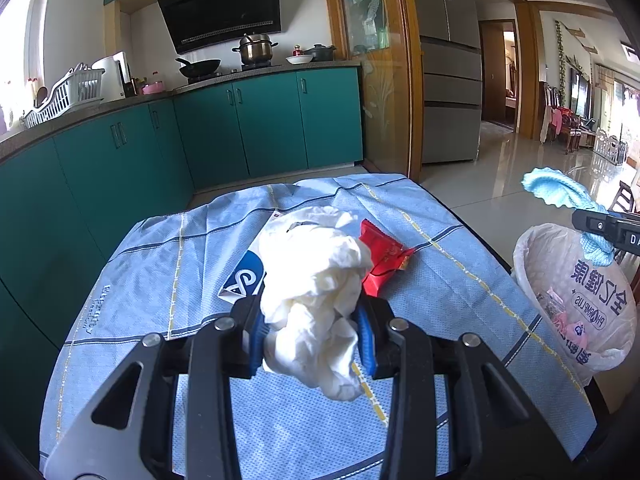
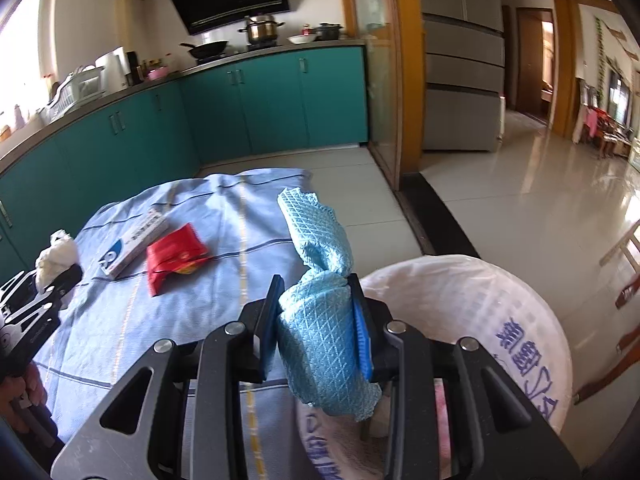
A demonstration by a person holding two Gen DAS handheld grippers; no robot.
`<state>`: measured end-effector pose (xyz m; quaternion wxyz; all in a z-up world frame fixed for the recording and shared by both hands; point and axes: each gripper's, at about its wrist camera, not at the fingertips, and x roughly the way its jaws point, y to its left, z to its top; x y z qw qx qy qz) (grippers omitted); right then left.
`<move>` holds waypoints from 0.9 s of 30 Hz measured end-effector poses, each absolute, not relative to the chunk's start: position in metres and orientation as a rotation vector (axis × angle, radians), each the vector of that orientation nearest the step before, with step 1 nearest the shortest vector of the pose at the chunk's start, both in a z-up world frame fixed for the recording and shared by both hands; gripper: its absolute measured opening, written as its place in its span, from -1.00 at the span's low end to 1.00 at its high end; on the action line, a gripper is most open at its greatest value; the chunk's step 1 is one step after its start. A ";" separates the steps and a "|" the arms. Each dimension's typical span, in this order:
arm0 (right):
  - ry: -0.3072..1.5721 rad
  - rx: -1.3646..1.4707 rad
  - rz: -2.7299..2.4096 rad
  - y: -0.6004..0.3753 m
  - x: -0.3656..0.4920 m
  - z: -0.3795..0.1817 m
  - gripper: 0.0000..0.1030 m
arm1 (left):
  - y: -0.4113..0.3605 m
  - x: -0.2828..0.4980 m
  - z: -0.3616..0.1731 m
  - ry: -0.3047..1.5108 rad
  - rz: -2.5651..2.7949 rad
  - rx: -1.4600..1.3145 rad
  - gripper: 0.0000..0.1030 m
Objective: Collect trash
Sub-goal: 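Carry blue cloth and white tissue over the white bin and open both tools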
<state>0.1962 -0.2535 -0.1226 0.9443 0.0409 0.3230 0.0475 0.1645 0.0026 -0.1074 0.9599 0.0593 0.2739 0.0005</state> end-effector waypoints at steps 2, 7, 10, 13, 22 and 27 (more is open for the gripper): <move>0.667 0.086 0.069 -0.262 0.196 -0.125 -0.38 | 0.001 0.165 -0.107 0.556 -0.005 0.118 -0.28; 0.692 0.076 0.008 -0.279 0.197 -0.135 -0.38 | -0.007 0.164 -0.105 0.554 -0.027 0.107 -0.28; 0.707 0.073 -0.009 -0.287 0.196 -0.140 -0.38 | -0.017 0.166 -0.104 0.559 -0.050 0.101 -0.28; 0.720 0.067 -0.021 -0.292 0.194 -0.146 -0.38 | -0.030 0.164 -0.101 0.559 -0.083 0.094 -0.28; 0.750 0.086 -0.030 -0.313 0.187 -0.156 -0.38 | -0.082 0.161 -0.100 0.572 -0.188 0.085 -0.28; 0.770 0.114 -0.031 -0.327 0.184 -0.162 -0.38 | -0.113 0.165 -0.110 0.617 -0.265 0.076 -0.27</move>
